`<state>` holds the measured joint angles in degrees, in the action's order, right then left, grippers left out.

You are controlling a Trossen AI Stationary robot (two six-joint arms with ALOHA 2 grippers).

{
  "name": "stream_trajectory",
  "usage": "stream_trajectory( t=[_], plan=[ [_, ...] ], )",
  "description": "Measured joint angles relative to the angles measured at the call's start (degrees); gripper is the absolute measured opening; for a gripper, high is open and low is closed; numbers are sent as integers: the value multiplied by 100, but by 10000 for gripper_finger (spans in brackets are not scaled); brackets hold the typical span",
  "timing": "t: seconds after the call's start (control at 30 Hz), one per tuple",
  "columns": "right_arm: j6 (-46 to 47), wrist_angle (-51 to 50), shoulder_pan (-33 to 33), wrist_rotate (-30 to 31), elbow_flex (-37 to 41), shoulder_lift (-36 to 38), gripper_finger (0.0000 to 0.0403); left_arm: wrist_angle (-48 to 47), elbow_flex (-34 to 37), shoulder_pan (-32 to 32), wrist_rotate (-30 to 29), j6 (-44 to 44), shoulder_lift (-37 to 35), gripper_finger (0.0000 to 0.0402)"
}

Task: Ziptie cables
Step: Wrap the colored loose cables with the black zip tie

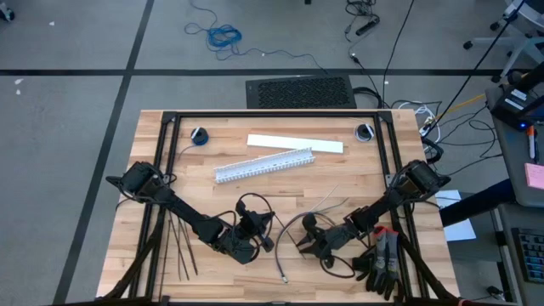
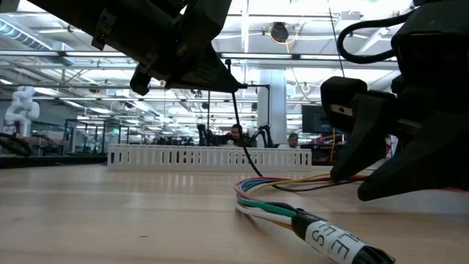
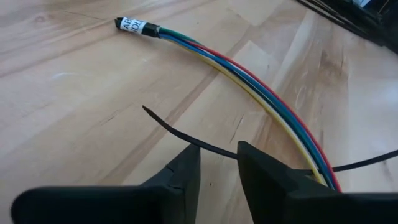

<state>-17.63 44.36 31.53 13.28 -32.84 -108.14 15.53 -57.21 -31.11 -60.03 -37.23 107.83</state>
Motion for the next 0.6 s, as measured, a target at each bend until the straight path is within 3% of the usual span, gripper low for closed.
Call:
stream_trajectory(
  t=[0.6],
  plan=[
    [-138,180,-151,-298,-141,-4,93,0,0,0,0,2,2,0]
  ],
)
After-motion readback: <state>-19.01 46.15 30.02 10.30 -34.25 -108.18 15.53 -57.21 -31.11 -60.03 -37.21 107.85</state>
